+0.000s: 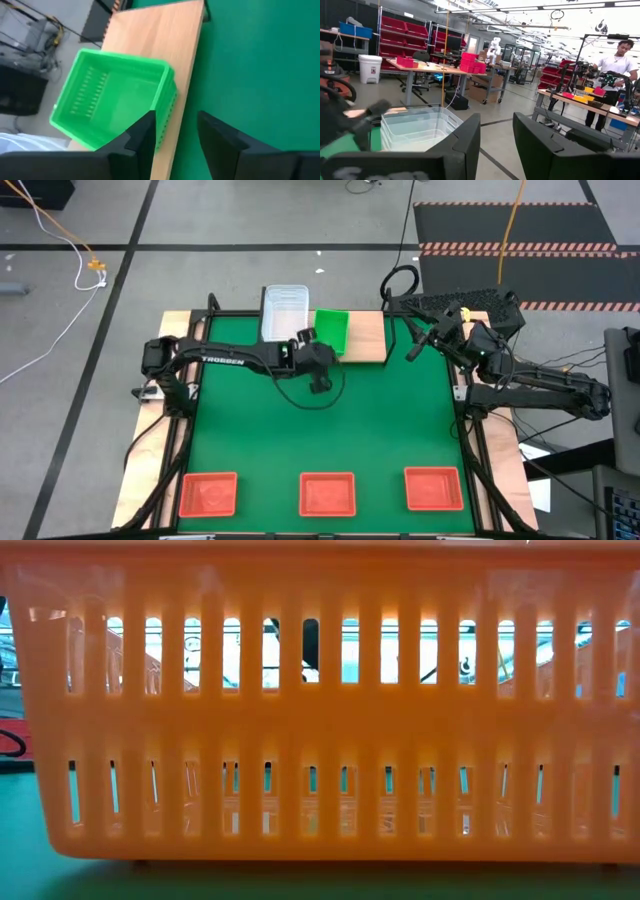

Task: Stack baskets on shelf by color
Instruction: Put the left orange bin on the shelf

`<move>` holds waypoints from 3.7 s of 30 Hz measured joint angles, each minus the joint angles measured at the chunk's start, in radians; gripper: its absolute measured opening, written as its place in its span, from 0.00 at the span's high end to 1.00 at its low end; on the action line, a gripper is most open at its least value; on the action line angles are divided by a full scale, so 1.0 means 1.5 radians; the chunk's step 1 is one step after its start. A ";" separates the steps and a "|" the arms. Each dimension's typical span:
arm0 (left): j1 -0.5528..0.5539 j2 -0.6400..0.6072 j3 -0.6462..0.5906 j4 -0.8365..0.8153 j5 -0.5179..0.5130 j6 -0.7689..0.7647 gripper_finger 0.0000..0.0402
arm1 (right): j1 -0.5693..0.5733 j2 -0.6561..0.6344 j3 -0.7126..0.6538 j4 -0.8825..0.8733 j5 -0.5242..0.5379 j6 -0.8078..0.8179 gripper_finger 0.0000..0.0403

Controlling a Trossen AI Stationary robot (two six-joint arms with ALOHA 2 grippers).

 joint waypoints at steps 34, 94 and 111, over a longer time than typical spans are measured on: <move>-0.527 -0.243 -0.255 -0.294 0.368 -0.971 0.74 | -0.002 0.047 0.000 0.211 -0.037 -0.116 0.72; -0.277 -0.165 -0.300 -0.234 0.144 -0.956 0.59 | -0.001 0.075 0.000 0.232 -0.038 -0.135 0.72; -0.274 -0.121 -0.179 -0.320 0.329 -0.705 0.97 | -0.001 0.075 0.000 0.235 -0.057 -0.077 0.72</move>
